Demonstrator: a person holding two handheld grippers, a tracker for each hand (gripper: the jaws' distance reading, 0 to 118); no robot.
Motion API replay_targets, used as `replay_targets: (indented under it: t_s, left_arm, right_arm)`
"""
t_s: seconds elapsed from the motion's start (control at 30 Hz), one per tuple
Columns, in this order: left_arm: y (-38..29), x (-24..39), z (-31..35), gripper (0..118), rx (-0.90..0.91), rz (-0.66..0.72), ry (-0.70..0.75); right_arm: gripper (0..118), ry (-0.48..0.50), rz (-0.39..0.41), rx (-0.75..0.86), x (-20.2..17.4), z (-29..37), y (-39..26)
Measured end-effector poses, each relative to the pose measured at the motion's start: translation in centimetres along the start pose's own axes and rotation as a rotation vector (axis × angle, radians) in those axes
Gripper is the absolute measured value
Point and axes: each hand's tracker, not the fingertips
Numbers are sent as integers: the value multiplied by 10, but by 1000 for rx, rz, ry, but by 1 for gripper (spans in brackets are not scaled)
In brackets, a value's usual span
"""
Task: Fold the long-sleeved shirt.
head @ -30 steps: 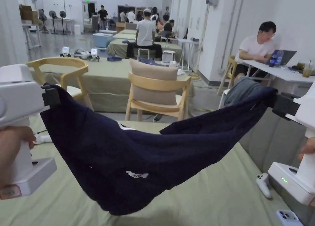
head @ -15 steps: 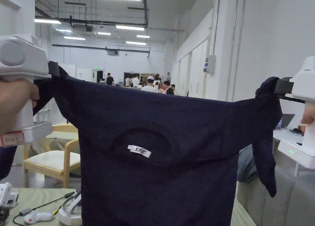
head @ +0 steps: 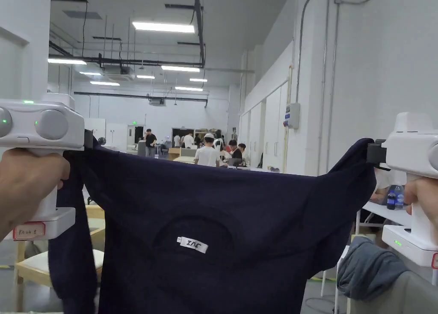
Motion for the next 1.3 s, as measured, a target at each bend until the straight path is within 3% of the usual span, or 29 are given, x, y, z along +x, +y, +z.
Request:
replay_targets:
  t_s: [0.3,0.53,0.7,0.87,1.3]
  left_arm:
    - [-110,15,-61,8,-168,-58,-8]
    - [-245,21,-63,8,-379,-102,-28]
    - [-342,4,-31,8,-515,-101,-39]
    - [-429,-22,40,8,-611,-79,-46]
    - [-562,-92,244,8,-773,48,-34]
  right_arm:
    - [0,-37,-30,-158,7,-59,-123]
    - [0,-48,-62,-365,17,-40,-257]
    - [0,-46,-97,-479,29,22,-343]
    - [0,-49,-128,-589,55,96,-417]
    - [0,-46,-189,-679,85,315,-501]
